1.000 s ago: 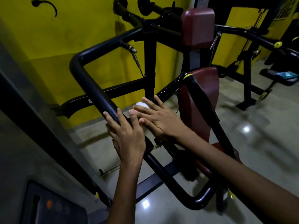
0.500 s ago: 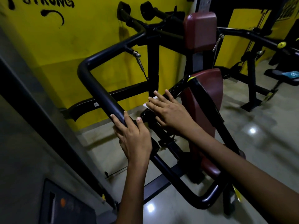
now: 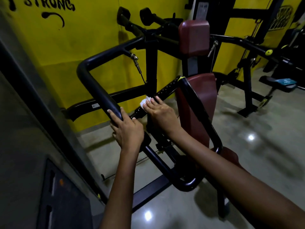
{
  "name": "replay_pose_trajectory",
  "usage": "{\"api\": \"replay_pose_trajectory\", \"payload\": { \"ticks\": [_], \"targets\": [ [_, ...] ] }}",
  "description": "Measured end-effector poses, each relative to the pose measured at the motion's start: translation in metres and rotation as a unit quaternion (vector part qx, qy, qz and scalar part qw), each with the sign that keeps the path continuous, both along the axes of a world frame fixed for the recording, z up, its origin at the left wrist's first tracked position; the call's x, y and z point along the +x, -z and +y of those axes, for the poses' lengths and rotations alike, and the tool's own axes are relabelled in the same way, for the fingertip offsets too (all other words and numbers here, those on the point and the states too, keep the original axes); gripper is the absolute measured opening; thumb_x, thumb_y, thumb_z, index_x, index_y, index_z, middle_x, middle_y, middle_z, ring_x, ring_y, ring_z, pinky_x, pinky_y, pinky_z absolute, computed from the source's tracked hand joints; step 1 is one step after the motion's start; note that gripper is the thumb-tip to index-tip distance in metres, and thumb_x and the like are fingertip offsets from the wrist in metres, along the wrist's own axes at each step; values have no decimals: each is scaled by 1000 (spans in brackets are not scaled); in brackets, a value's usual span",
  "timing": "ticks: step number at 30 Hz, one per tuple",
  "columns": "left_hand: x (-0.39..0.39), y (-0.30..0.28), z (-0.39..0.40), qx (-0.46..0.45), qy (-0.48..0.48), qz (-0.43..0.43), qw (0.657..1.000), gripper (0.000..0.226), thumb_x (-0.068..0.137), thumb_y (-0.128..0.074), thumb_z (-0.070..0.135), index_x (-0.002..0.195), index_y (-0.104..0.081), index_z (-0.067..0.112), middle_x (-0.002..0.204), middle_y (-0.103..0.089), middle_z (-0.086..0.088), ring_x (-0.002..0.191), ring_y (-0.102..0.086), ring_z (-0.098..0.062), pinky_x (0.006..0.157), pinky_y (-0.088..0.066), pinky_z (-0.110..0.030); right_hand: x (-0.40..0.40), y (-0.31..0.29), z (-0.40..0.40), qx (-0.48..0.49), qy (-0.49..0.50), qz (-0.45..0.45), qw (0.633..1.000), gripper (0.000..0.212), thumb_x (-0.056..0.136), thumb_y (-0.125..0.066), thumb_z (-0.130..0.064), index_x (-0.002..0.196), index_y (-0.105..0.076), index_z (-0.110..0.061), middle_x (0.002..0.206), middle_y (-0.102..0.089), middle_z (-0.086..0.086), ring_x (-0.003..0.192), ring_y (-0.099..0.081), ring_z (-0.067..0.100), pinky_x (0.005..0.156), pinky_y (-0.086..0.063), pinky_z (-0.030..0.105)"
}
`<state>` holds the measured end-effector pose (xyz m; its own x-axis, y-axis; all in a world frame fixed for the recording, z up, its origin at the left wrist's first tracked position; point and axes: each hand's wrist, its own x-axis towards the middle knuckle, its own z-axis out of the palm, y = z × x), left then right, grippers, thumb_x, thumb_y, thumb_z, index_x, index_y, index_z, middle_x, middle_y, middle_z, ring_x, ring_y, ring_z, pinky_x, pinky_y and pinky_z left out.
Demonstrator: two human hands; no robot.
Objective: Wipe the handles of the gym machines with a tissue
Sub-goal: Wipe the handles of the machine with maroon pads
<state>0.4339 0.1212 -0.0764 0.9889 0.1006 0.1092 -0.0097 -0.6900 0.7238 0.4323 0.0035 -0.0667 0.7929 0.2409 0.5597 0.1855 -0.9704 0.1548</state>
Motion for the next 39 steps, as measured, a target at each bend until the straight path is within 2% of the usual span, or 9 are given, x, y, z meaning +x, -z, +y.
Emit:
{"api": "replay_pose_trajectory", "payload": {
  "ticks": [6,10,15,19,23,30,34,36,39],
  "targets": [
    [3,-4,-3,21,-7,22,1000,55,100,-34,22,151,-15,19,157,18,-9,144,-3,-39,114,-13,-51,-15,-4,-2,-7,-13,-1,1000,37,60,-52,5,88,-75,-4,87,-74,13,78,-72,22,81,-55,36],
    [-2,-8,-4,18,-3,18,1000,48,99,-37,21,146,-29,15,157,15,-14,143,-2,-43,116,-6,-51,-36,-13,-1,20,6,58,998,45,88,-38,9,126,-57,-8,130,-58,12,126,-49,26,110,-28,28],
    [-9,-12,-2,31,-1,-9,999,42,98,-40,25,137,-42,10,158,5,-18,144,-3,-41,115,-1,-50,-62,-14,-10,85,41,97,991,39,91,-41,5,119,-63,-11,119,-64,16,118,-55,27,115,-18,29],
    [-18,-15,-2,68,19,-41,997,41,97,-42,24,133,-44,5,157,-11,-15,144,-4,-39,117,1,-48,-104,-15,-33,181,56,105,976,33,93,-47,-3,116,-66,-17,105,-68,17,126,-47,34,102,-40,40],
    [-45,-15,-19,132,95,-94,982,48,96,-48,28,136,-42,2,151,-28,-17,143,-17,-32,119,-6,-42,-156,-16,-64,270,61,48,960,29,91,-53,-9,115,-67,-16,108,-68,17,129,-42,35,92,-44,39],
    [-132,-31,-93,128,293,-186,929,35,96,-49,19,126,-52,3,127,-55,-15,120,-47,-29,101,-35,-36,-220,0,-129,313,121,43,941,32,84,-56,-7,113,-68,-15,105,-71,13,113,-57,36,112,-30,38],
    [-167,-32,-134,187,403,-233,865,24,92,-47,10,109,-59,-2,111,-61,-19,108,-54,-33,92,-38,-37,-255,9,-162,286,150,61,944,32,84,-54,-3,111,-69,-10,103,-71,15,100,-61,34,114,-21,33],
    [-192,-29,-163,235,468,-235,819,24,91,-47,11,109,-59,-1,110,-62,-18,107,-54,-32,92,-39,-38,-287,16,-191,254,188,82,945,31,85,-55,-4,111,-69,-10,103,-70,17,100,-61,35,114,-20,34],
    [-209,-20,-192,288,510,-198,786,30,92,-47,12,119,-56,2,118,-58,-16,112,-53,-30,93,-41,-37,-316,20,-217,253,225,103,935,30,84,-54,-3,110,-69,-7,103,-70,18,97,-61,36,114,-21,38]
  ]
}}
